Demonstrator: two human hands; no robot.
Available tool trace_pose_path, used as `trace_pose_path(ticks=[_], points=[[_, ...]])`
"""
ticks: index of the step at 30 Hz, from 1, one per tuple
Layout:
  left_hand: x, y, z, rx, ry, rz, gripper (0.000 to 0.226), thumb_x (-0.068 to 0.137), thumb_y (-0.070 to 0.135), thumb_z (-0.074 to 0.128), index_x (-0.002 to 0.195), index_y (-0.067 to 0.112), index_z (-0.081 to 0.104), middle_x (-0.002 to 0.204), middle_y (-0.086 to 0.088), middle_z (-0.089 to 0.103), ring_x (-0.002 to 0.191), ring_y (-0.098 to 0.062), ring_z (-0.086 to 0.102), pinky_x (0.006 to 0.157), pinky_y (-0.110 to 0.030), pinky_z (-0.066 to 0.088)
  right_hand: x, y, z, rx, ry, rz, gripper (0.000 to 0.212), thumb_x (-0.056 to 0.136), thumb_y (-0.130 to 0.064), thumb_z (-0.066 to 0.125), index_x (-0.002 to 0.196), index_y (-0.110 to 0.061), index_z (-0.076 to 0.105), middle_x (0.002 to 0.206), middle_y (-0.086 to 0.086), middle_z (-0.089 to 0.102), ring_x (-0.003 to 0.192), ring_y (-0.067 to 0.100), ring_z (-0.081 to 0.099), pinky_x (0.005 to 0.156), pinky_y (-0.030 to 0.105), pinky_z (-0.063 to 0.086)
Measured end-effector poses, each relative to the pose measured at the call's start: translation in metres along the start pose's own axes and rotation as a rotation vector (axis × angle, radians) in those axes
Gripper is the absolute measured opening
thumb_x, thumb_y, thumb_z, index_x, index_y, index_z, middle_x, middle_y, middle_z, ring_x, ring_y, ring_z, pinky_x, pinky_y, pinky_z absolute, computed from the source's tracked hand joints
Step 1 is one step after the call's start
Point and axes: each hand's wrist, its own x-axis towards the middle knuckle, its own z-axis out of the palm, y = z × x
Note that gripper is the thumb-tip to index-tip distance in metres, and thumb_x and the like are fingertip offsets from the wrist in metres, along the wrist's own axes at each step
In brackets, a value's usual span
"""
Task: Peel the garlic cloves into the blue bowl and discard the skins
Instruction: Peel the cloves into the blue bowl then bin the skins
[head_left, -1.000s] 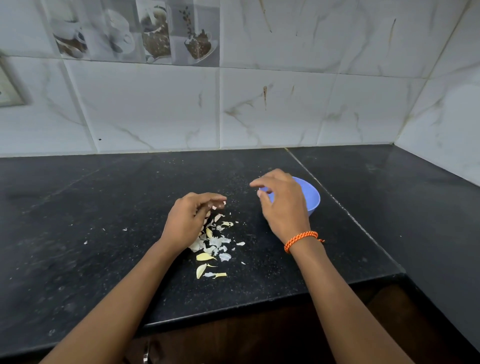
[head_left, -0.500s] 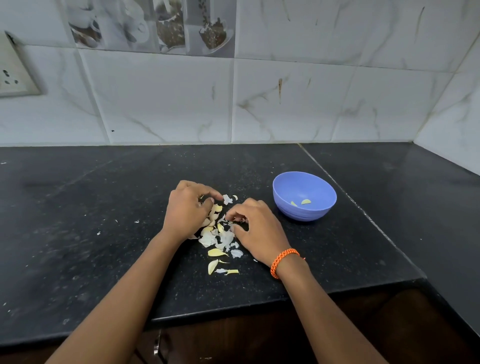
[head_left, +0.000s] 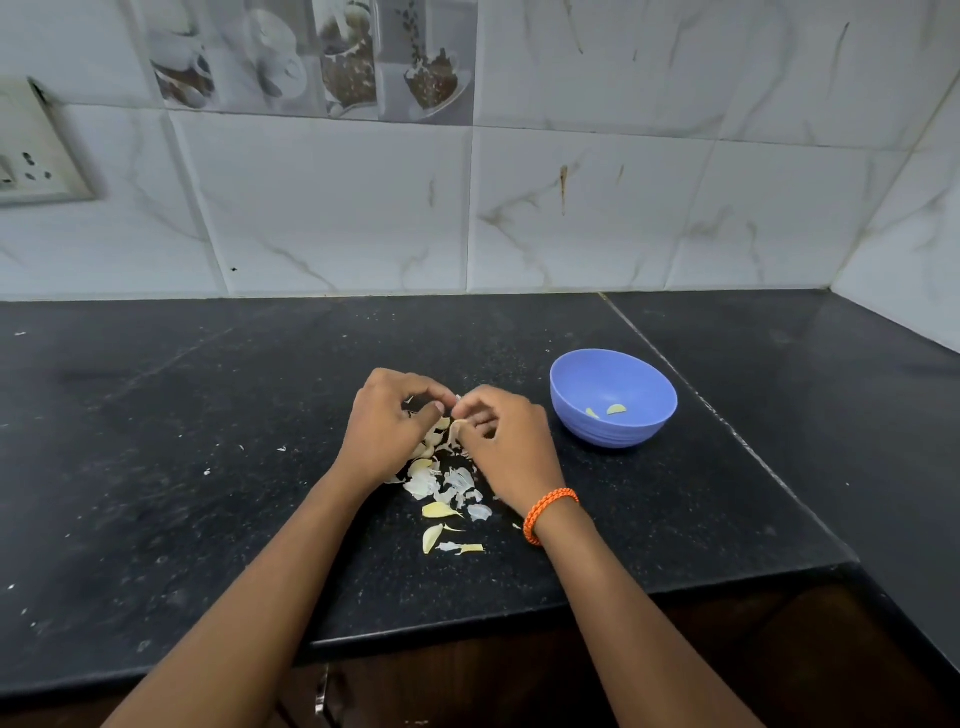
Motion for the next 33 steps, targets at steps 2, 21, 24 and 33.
trace_pose_path(ticks=[2, 21, 24, 33], points=[[-0.002, 0.007, 0.0, -0.084, -0.028, 0.014, 0.022, 0.097, 0.012, 0.072, 0.093, 0.028, 0.086, 0.089, 0.013, 0.08, 0.094, 0.0, 0.071, 0.089, -0.024, 0.055, 0.001, 0.005, -0.005, 0.171, 0.049, 0.028, 0.012, 0.089, -0.013, 0.082, 0.09, -0.023, 0.074, 0.087, -0.008, 0.076, 0.083, 0.006, 0.073, 0.075, 0.023, 0.061], [-0.009, 0.008, 0.006, 0.015, -0.146, 0.039, 0.014, 0.099, 0.033, 0.077, 0.086, 0.033, 0.075, 0.078, 0.019, 0.075, 0.097, -0.007, 0.056, 0.078, -0.032, 0.045, -0.006, 0.027, -0.007, -0.036, 0.15, -0.247, 0.017, 0.099, -0.016, 0.073, 0.112, -0.024, 0.08, 0.107, -0.011, 0.07, 0.099, 0.008, 0.067, 0.083, 0.022, 0.055], [-0.01, 0.009, 0.007, -0.045, -0.175, 0.062, 0.017, 0.101, 0.03, 0.074, 0.084, 0.029, 0.074, 0.079, 0.013, 0.075, 0.098, -0.012, 0.058, 0.084, -0.035, 0.046, -0.006, 0.029, -0.009, 0.09, 0.128, -0.172, 0.018, 0.098, -0.009, 0.072, 0.109, -0.02, 0.082, 0.107, -0.01, 0.074, 0.1, 0.004, 0.068, 0.08, 0.012, 0.05], [-0.01, 0.019, 0.002, -0.441, -0.224, 0.019, 0.02, 0.106, 0.016, 0.067, 0.091, 0.005, 0.074, 0.083, -0.012, 0.074, 0.086, -0.036, 0.071, 0.093, -0.051, 0.056, -0.007, 0.03, -0.01, 0.35, 0.011, -0.079, 0.028, 0.101, -0.009, 0.068, 0.124, -0.021, 0.079, 0.11, -0.006, 0.078, 0.101, 0.015, 0.073, 0.084, 0.033, 0.061]])
